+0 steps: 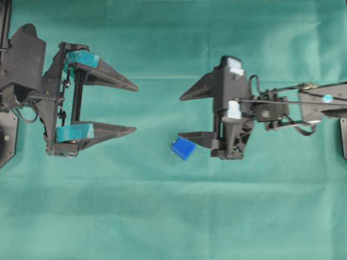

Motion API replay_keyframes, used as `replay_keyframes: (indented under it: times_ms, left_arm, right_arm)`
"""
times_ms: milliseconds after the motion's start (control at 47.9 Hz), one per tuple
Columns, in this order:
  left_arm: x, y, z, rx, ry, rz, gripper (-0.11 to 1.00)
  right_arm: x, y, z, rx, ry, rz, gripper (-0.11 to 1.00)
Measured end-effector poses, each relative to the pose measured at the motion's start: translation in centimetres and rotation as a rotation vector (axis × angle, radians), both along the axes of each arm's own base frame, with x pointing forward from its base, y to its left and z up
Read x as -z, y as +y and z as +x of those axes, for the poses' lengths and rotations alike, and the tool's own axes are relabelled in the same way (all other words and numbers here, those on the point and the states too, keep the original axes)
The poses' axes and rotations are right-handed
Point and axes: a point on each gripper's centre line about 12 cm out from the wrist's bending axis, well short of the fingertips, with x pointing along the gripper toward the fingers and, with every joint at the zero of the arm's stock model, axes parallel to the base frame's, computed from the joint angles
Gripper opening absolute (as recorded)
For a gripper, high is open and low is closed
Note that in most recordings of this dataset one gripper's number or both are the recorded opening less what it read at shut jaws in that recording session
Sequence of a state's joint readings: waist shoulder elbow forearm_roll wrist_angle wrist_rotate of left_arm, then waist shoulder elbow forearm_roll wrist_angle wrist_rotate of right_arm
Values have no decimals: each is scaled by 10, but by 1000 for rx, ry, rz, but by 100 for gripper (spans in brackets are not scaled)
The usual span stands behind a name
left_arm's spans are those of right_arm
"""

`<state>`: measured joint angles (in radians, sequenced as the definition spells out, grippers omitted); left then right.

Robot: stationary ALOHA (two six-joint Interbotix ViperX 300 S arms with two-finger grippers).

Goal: Handover the blue block to the right arm after grasping it with the left arm, then place it in the designated position.

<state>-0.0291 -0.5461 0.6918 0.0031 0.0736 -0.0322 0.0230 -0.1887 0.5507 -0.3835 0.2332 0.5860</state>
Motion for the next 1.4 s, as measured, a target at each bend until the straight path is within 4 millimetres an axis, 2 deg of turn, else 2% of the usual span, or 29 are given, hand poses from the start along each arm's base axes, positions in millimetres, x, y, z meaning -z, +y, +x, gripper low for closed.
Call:
replay_keyframes:
  times_ms: [230,501,709,1231,1398]
  left_arm:
    - [0,0,0,0,-2,0,100]
    - [0,0,0,0,0,0,100]
    - [0,0,0,0,-1,-2,100]
    - [0,0,0,0,2,0,100]
    - [0,0,0,0,0,0,100]
  right_arm:
    - [-30,-3,-17,17,-41,-16,91]
    - [-52,-6,-37,29,-82,-29,91]
    - [-60,-7,-46,31,-104,-34,91]
    - [-61,-6,-49,24,-114,-44,90]
    - [-67,-5,-55,10,-156,-50,90]
